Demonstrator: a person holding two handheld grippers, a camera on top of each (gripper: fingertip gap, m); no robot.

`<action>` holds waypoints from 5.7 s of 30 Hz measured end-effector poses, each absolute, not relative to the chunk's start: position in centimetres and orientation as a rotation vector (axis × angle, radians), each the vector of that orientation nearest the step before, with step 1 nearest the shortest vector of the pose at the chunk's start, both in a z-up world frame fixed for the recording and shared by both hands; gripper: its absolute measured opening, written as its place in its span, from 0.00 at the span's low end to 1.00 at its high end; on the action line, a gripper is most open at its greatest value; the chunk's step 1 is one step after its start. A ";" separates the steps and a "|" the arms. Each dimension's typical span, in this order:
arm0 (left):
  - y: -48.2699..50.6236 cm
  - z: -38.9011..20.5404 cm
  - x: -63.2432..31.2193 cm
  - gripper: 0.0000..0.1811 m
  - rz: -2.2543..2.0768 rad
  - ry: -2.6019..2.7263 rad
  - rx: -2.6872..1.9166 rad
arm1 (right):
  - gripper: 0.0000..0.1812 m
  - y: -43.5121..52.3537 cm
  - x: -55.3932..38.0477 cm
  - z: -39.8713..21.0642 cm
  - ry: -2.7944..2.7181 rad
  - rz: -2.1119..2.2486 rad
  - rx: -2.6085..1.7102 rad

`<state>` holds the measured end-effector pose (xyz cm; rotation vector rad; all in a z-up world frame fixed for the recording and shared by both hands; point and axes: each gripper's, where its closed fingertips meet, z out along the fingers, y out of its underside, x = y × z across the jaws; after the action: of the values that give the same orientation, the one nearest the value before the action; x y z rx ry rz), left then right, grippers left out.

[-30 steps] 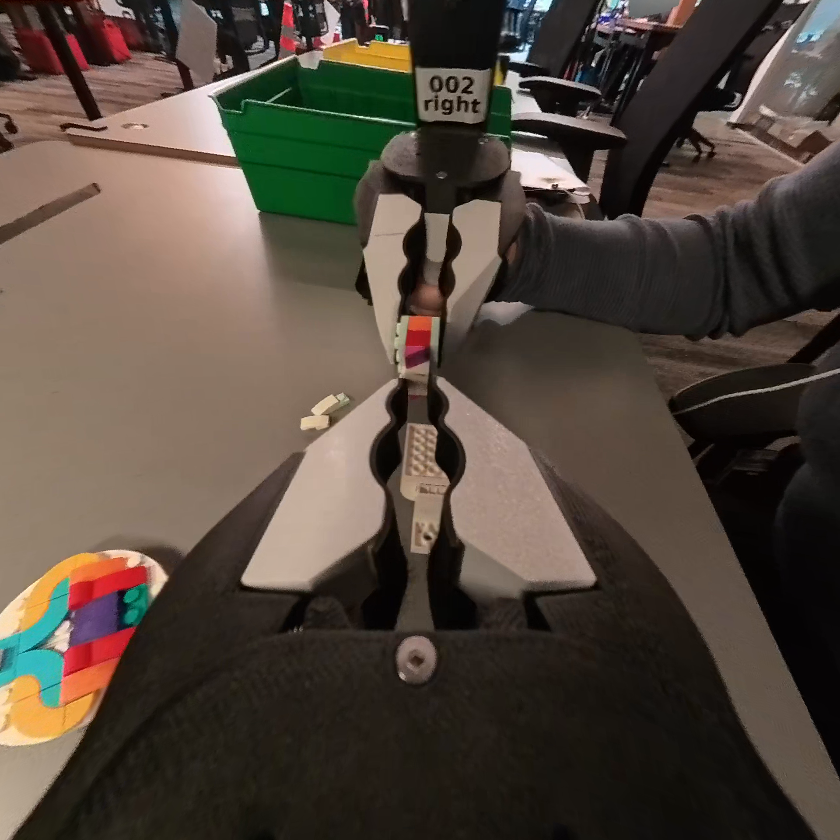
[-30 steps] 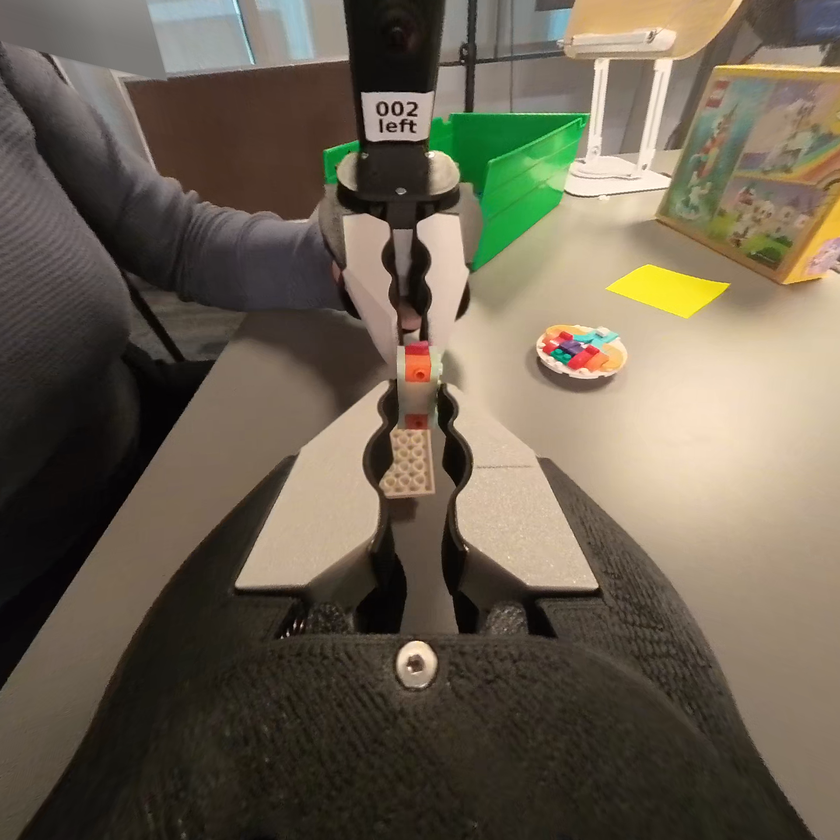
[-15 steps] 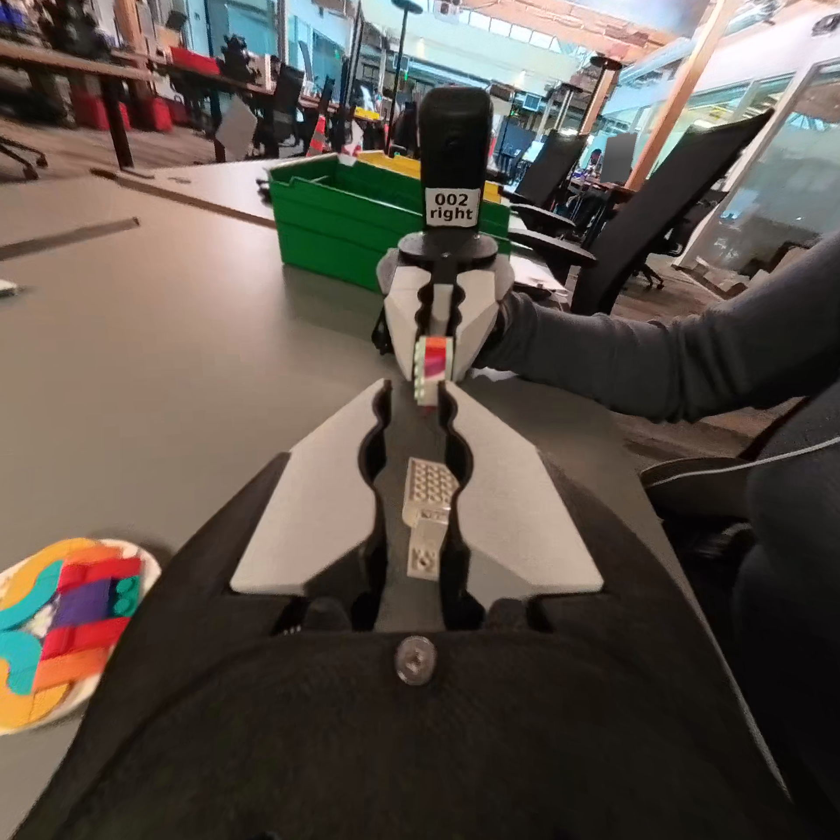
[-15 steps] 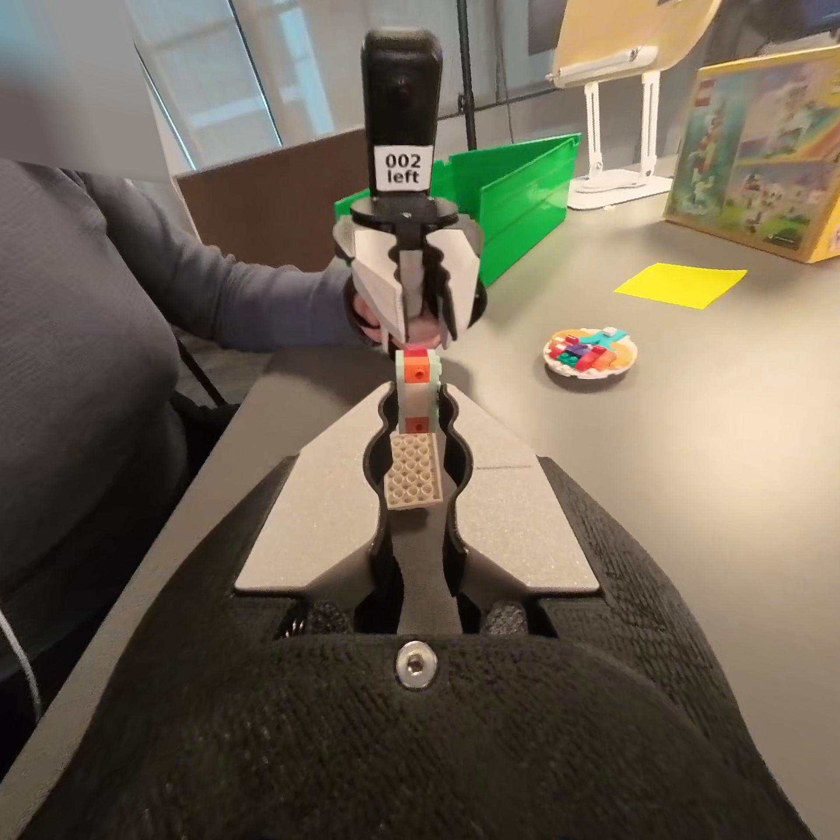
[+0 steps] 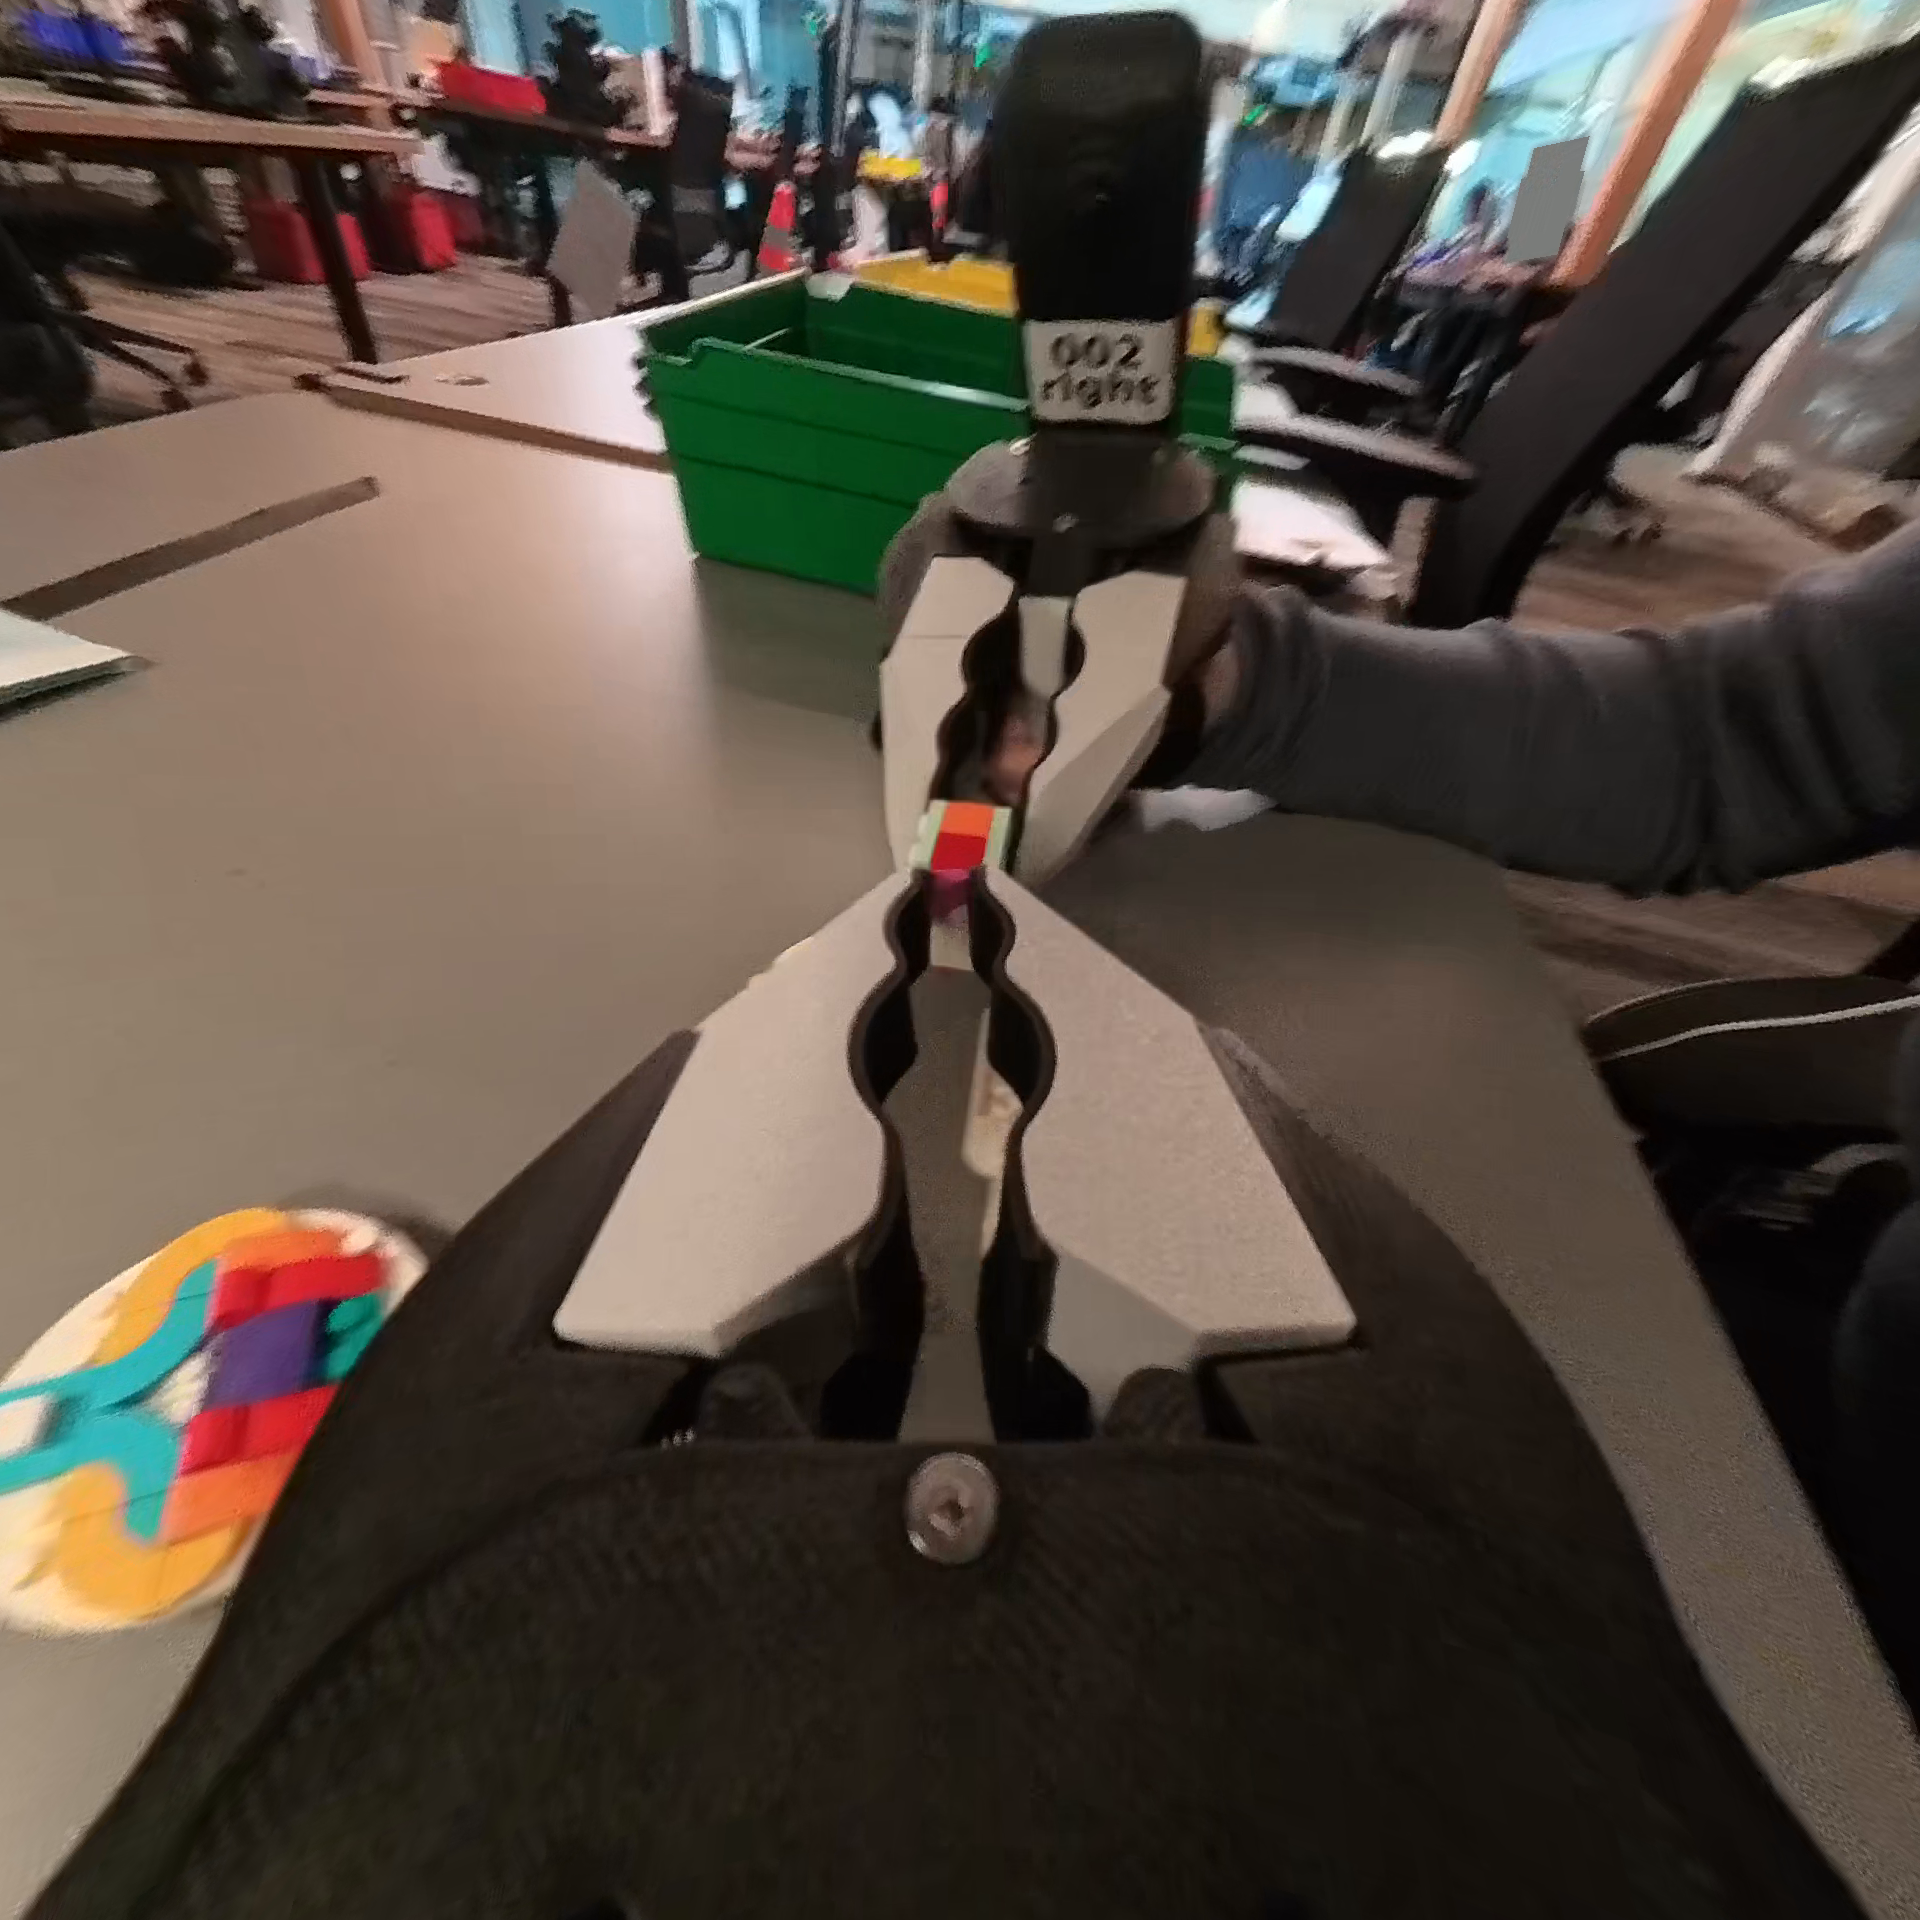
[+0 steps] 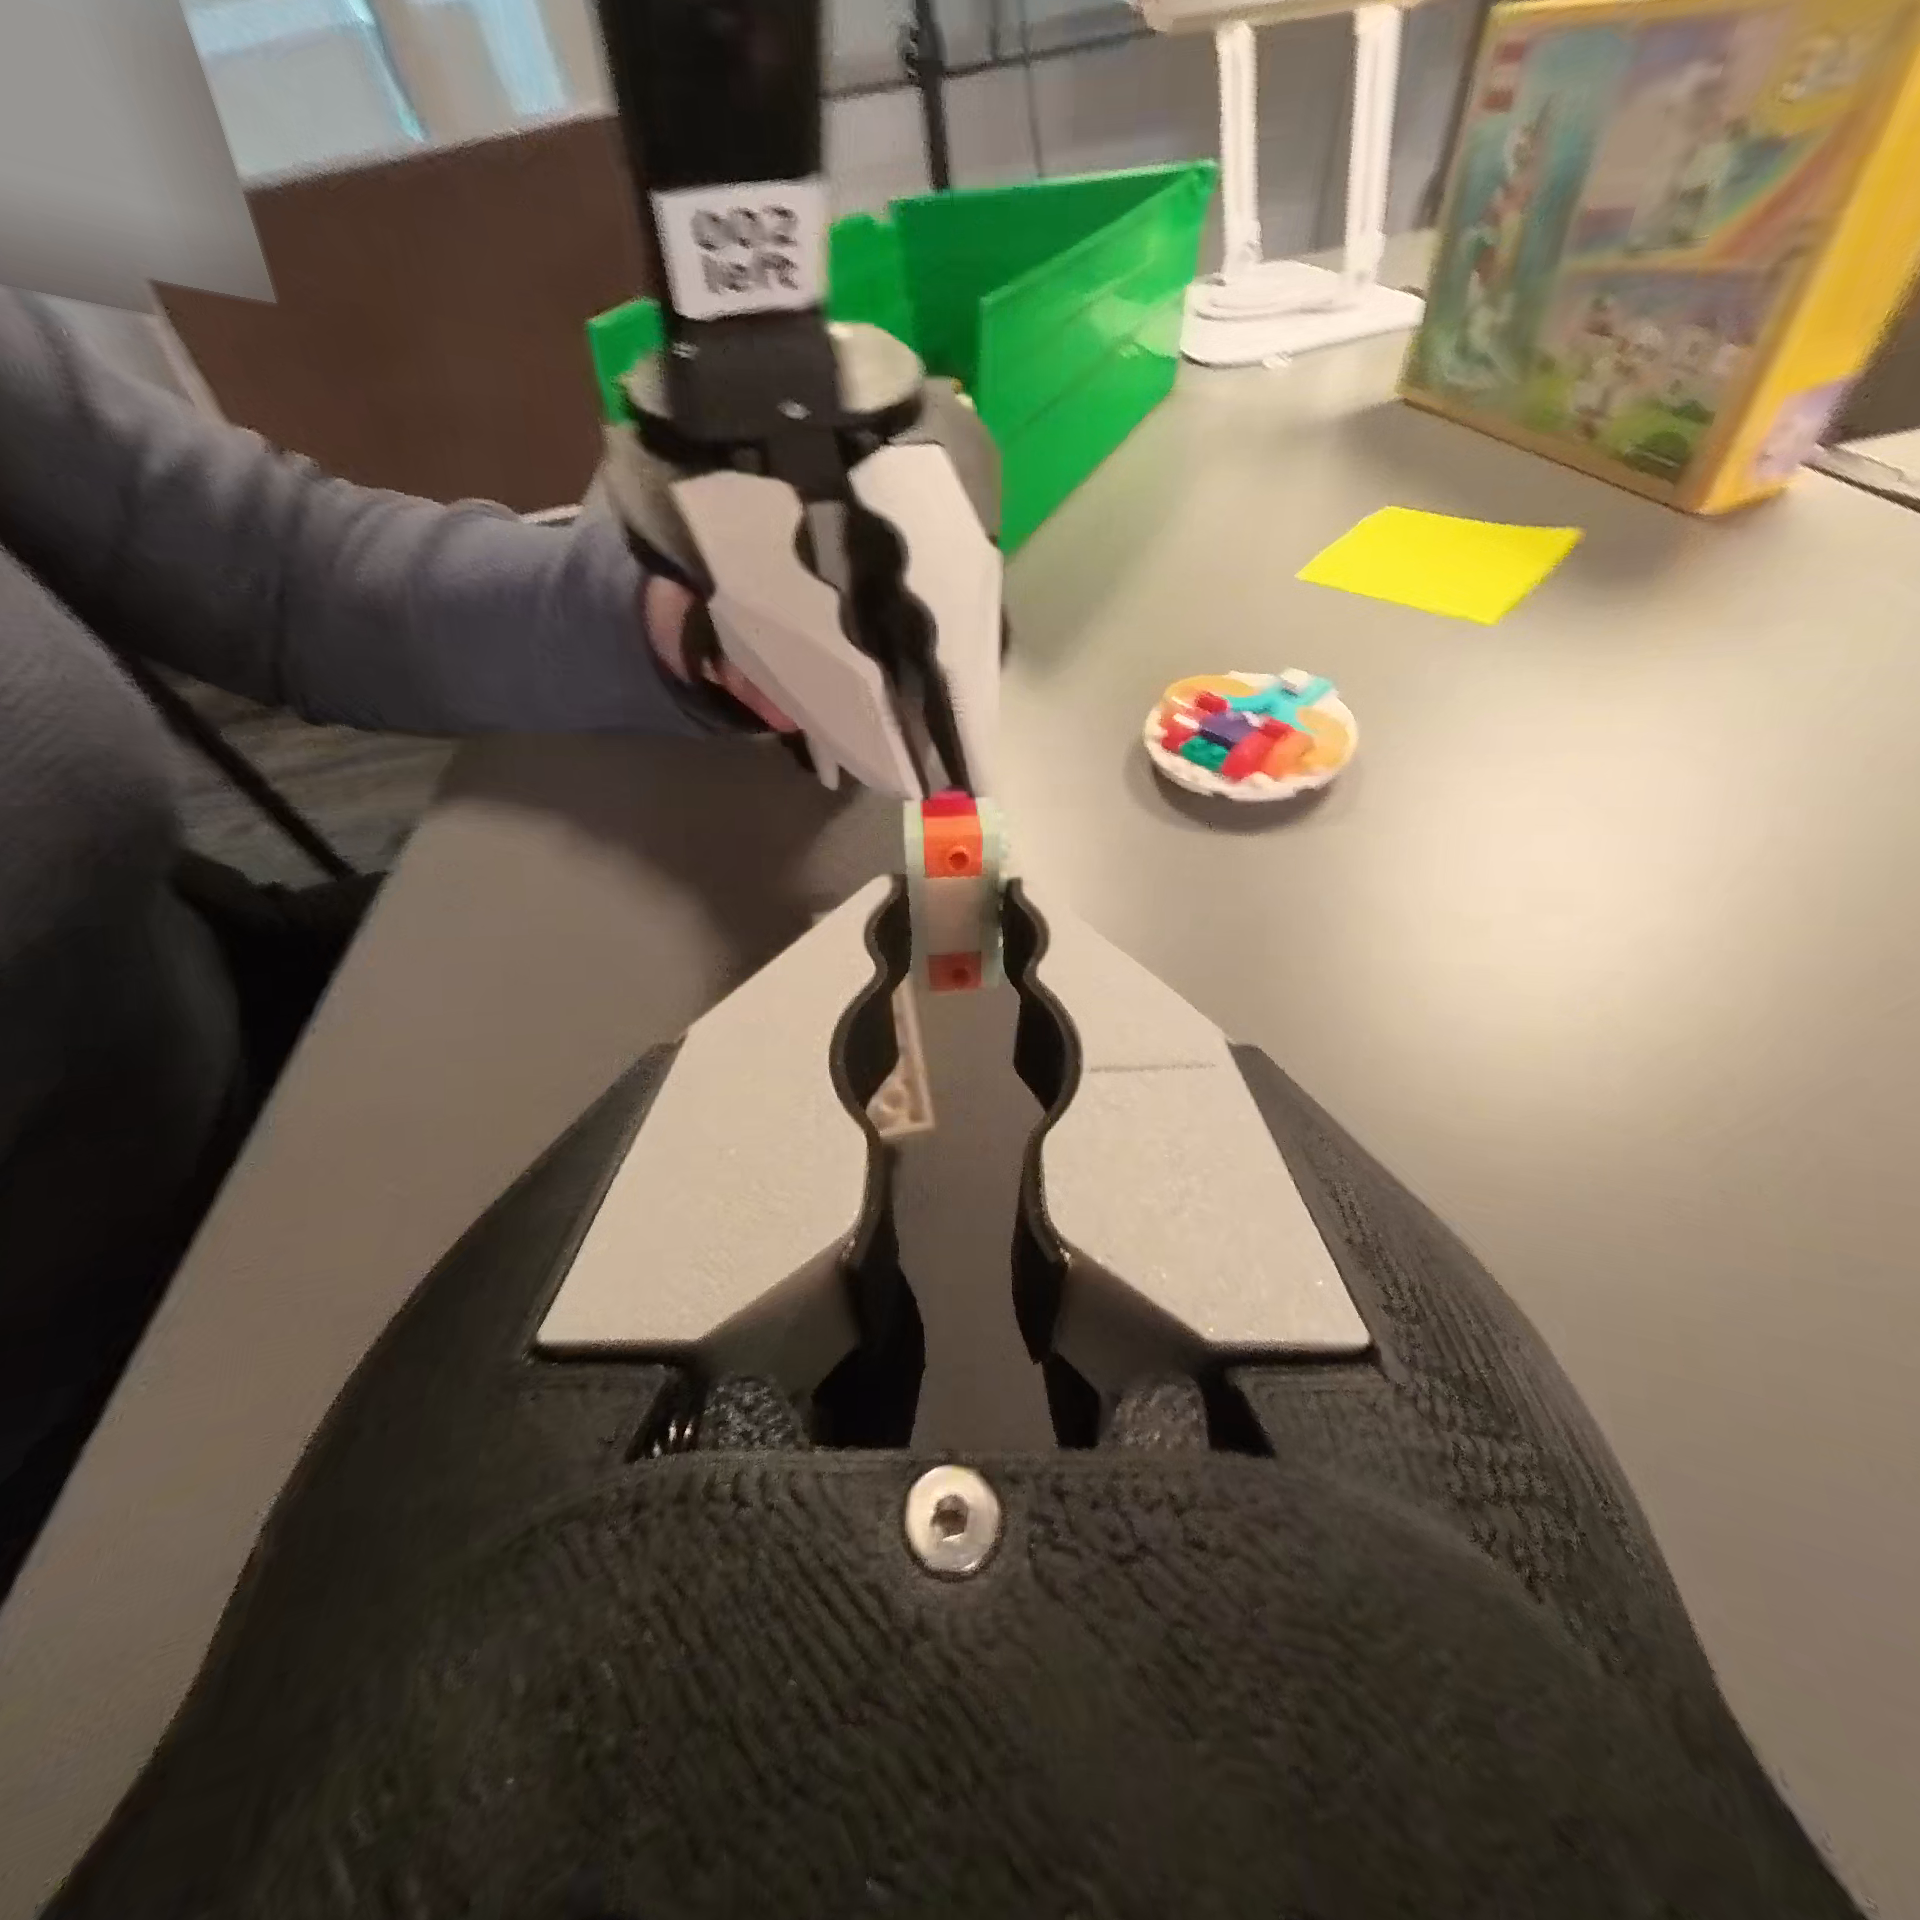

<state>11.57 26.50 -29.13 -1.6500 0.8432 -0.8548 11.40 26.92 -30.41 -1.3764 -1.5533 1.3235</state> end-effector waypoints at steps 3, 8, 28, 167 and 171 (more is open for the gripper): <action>27.7 -30.4 10.6 0.01 -0.745 0.839 -1.719 | 0.08 28.1 10.8 -31.4 -1.533 1.206 -1.462; 28.5 -31.5 8.9 0.01 -0.664 0.805 -1.822 | 0.08 29.0 10.4 -31.8 -1.509 1.107 -1.496; 18.2 -30.0 -19.1 0.01 0.312 -0.053 -2.636 | 0.08 28.5 11.1 -29.3 -1.421 1.230 -1.333; 26.4 -22.8 12.7 0.24 -0.696 0.406 -1.561 | 0.09 27.9 12.7 -22.9 -1.290 0.379 -0.751; 27.4 -24.1 13.0 0.17 -0.648 0.425 -1.641 | 0.08 27.2 11.6 -24.6 -1.371 0.277 -0.714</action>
<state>13.00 27.43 -24.09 -1.6412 0.4248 -0.6483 11.55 27.22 -24.60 -0.7145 -1.3706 0.2767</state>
